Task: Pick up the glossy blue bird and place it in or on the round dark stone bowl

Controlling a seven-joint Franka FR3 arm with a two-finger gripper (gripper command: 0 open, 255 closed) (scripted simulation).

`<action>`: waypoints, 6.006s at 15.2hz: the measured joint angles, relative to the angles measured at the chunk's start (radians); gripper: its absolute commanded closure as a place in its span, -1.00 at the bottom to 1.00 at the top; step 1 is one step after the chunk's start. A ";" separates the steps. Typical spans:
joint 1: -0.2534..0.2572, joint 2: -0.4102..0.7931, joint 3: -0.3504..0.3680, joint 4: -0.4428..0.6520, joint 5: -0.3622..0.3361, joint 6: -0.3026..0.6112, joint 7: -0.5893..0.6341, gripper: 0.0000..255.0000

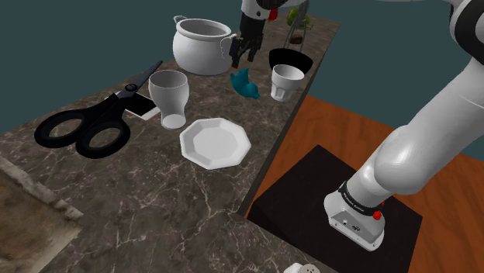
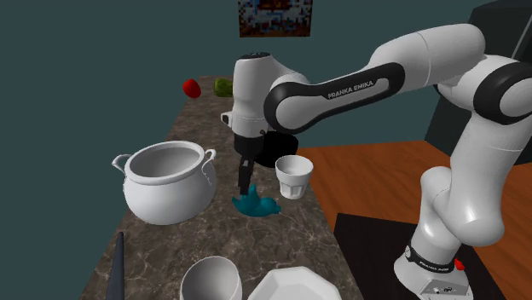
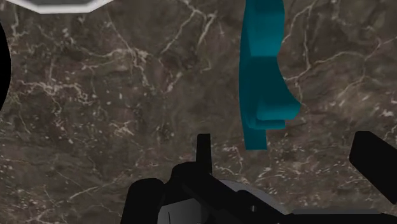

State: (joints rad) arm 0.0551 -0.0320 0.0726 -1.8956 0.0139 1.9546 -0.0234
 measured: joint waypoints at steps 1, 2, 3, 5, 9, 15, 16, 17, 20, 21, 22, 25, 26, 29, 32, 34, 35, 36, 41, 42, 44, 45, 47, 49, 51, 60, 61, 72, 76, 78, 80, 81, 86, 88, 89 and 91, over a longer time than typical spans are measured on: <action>0.000 0.006 0.000 -0.007 0.000 0.013 -0.002 -1.00; 0.000 0.012 0.000 -0.013 0.000 0.026 -0.002 -1.00; 0.001 0.014 0.001 -0.027 0.000 0.041 0.000 -1.00; 0.002 0.026 0.002 -0.036 -0.001 0.063 0.001 -1.00; 0.002 0.029 0.002 -0.053 -0.001 0.083 0.002 -1.00; 0.002 0.029 0.002 -0.053 -0.001 0.084 0.001 1.00; 0.002 0.029 0.002 -0.053 -0.001 0.084 0.001 1.00; 0.002 0.029 0.002 -0.053 -0.001 0.084 0.001 1.00; 0.002 0.029 0.002 -0.053 -0.001 0.084 0.001 1.00; 0.002 0.029 0.002 -0.053 -0.001 0.084 0.001 1.00; 0.002 0.029 0.002 -0.053 -0.001 0.084 0.001 1.00; 0.002 0.029 0.002 -0.047 -0.001 0.078 0.001 1.00; 0.002 0.029 0.002 -0.038 -0.001 0.068 0.002 1.00; 0.002 0.021 0.002 -0.010 -0.001 0.033 0.001 1.00; 0.002 0.017 0.002 0.026 0.000 -0.007 0.003 1.00; 0.001 0.015 0.001 0.052 0.000 -0.035 0.001 1.00; 0.002 0.015 0.002 0.067 0.000 -0.050 0.003 1.00; 0.002 0.013 0.002 0.078 0.000 -0.064 0.003 1.00; 0.001 0.018 0.002 0.146 -0.001 -0.127 0.003 1.00; 0.001 0.017 0.001 0.158 -0.001 -0.140 0.003 1.00; 0.003 0.014 0.003 0.182 -0.001 -0.166 0.006 1.00; 0.002 0.017 0.002 0.203 -0.001 -0.184 0.004 1.00; 0.001 0.025 0.001 0.239 -0.002 -0.212 0.004 1.00; 0.000 0.026 0.000 0.267 -0.002 -0.239 0.002 1.00; 0.002 0.034 0.002 0.304 -0.003 -0.269 0.006 1.00; -0.022 0.043 -0.021 0.407 0.001 -0.364 -0.040 1.00; -0.032 0.031 -0.030 0.393 0.004 -0.362 -0.059 1.00; -0.166 0.032 -0.167 0.445 0.027 -0.420 -0.325 1.00; -0.217 0.075 -0.215 0.512 0.042 -0.450 -0.421 1.00; -0.246 0.095 -0.241 0.551 0.051 -0.471 -0.474 1.00; -0.275 0.126 -0.264 0.598 0.062 -0.492 -0.522 1.00; -0.283 0.134 -0.270 0.599 0.065 -0.486 -0.536 1.00; -0.284 0.110 -0.272 0.505 0.060 -0.416 -0.548 1.00; -0.283 0.101 -0.272 0.467 0.058 -0.387 -0.548 1.00; -0.283 0.093 -0.272 0.444 0.057 -0.371 -0.550 1.00; -0.283 0.085 -0.272 0.408 0.055 -0.343 -0.552 1.00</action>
State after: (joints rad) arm -0.2280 0.0532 -0.1993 -1.4879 0.0691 1.6115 -0.5754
